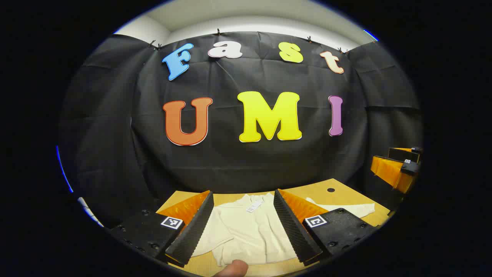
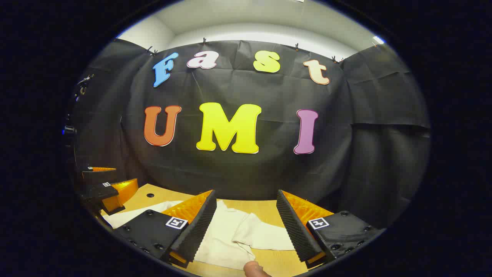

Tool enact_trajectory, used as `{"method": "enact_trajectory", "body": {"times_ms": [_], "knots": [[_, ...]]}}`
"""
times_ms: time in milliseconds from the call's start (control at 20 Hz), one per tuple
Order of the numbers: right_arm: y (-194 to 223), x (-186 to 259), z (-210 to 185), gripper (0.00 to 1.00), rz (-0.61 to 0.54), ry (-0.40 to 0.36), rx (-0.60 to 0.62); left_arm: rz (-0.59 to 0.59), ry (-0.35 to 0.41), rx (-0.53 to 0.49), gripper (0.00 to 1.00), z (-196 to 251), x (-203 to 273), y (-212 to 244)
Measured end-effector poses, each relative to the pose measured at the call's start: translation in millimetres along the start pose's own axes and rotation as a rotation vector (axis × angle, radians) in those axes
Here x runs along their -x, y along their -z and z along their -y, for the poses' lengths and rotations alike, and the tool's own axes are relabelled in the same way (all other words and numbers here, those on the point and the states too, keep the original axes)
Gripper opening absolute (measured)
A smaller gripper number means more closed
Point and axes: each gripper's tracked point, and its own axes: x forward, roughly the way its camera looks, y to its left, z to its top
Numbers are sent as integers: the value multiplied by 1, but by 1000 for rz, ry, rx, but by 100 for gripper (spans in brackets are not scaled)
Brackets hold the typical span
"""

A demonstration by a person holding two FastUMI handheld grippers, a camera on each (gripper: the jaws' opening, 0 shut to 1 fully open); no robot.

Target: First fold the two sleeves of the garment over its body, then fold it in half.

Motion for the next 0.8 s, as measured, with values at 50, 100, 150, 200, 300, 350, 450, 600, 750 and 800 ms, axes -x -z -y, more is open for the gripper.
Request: {"method": "enact_trajectory", "body": {"times_ms": [50,100,150,200,300,350,450,600,750,800], "knots": [[0,1,-2,98,3,-8,3,0,2,2,99,2,-2,0],[-1,1,-3,98,7,-17,11,1,3,5,99,5,-4,-1],[-1,1,-1,98,9,-16,22,2,1,5,99,7,-5,-1],[-3,1,-1,98,13,-22,23,3,3,6,99,10,-6,-2],[-5,0,2,98,20,-25,20,12,17,6,99,17,-7,-6],[-5,-2,2,98,21,-27,19,19,21,2,99,20,-7,-8],[-3,-3,4,98,15,-27,7,33,24,-7,99,22,-8,-12],[0,-6,4,98,5,-33,0,25,24,-11,99,24,-10,-9],[1,-6,7,98,4,-35,-4,24,27,-10,99,26,-10,-8],[2,-6,8,98,0,-33,-4,21,27,-12,99,26,-10,-8]]}}
